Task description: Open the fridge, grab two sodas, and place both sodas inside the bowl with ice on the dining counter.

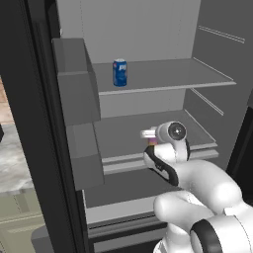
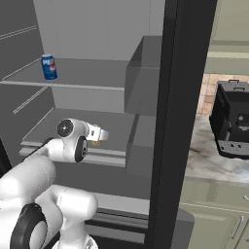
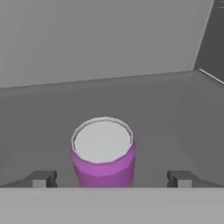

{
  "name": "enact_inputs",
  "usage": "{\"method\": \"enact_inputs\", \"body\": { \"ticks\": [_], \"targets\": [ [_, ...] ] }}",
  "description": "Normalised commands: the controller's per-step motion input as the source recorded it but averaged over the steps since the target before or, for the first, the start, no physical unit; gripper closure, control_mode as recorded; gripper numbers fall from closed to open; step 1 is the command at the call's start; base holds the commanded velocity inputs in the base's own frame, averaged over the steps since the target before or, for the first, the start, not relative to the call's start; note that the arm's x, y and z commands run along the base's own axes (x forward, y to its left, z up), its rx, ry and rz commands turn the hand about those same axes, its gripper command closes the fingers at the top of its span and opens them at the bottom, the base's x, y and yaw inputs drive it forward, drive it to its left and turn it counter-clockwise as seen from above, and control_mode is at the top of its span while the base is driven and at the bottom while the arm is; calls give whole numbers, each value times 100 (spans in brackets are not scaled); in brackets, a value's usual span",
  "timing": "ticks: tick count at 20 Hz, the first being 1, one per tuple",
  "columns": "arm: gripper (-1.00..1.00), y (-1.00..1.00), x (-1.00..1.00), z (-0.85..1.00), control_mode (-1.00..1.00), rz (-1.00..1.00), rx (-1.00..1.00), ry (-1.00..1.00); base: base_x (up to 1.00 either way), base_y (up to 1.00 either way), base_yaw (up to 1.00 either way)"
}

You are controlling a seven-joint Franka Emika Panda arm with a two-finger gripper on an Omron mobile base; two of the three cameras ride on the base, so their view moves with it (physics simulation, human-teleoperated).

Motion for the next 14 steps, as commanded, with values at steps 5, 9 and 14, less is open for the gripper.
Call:
{"method": "enact_inputs", "body": {
  "ticks": [5,9,14],
  "targets": [
    [-100,1,20,-18,-100,0,-1,5,0,0,0],
    [-100,2,17,-19,-100,0,-2,6,0,0,0],
    [100,4,19,-18,-100,0,-2,5,0,0,0]
  ]
}}
